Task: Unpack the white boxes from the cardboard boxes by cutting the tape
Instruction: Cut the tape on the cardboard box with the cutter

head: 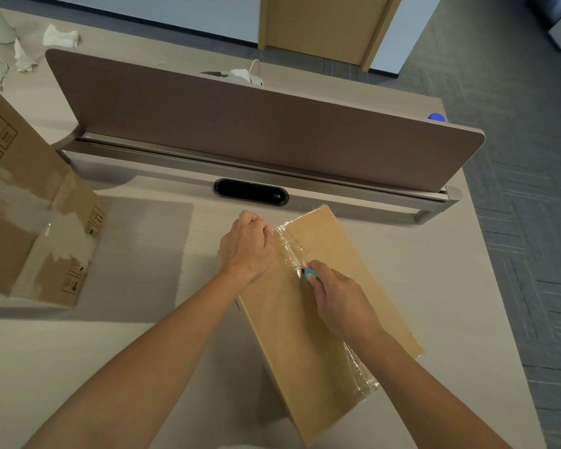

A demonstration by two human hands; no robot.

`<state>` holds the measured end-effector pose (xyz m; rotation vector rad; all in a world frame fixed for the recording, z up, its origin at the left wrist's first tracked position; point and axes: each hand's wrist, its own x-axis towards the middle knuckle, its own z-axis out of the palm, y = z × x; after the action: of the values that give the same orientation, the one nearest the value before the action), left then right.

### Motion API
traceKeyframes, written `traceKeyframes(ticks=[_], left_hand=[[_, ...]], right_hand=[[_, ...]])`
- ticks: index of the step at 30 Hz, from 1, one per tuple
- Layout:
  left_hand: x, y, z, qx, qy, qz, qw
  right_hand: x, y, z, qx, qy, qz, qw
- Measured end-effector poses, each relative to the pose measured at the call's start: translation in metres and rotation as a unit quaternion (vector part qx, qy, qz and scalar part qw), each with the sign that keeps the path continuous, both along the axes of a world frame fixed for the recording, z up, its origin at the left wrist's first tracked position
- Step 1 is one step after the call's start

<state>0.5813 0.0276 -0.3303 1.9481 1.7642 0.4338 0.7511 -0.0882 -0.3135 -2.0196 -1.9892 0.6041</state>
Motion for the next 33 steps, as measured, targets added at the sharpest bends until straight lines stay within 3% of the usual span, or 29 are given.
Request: traceKeyframes(ticks=[33], left_hand=[[0.001, -0.001, 0.0, 0.003, 0.042, -0.022, 0.999]], right_hand=[[0.009, -0.049, 0.006, -0.066, -0.016, -0.047, 0.997]])
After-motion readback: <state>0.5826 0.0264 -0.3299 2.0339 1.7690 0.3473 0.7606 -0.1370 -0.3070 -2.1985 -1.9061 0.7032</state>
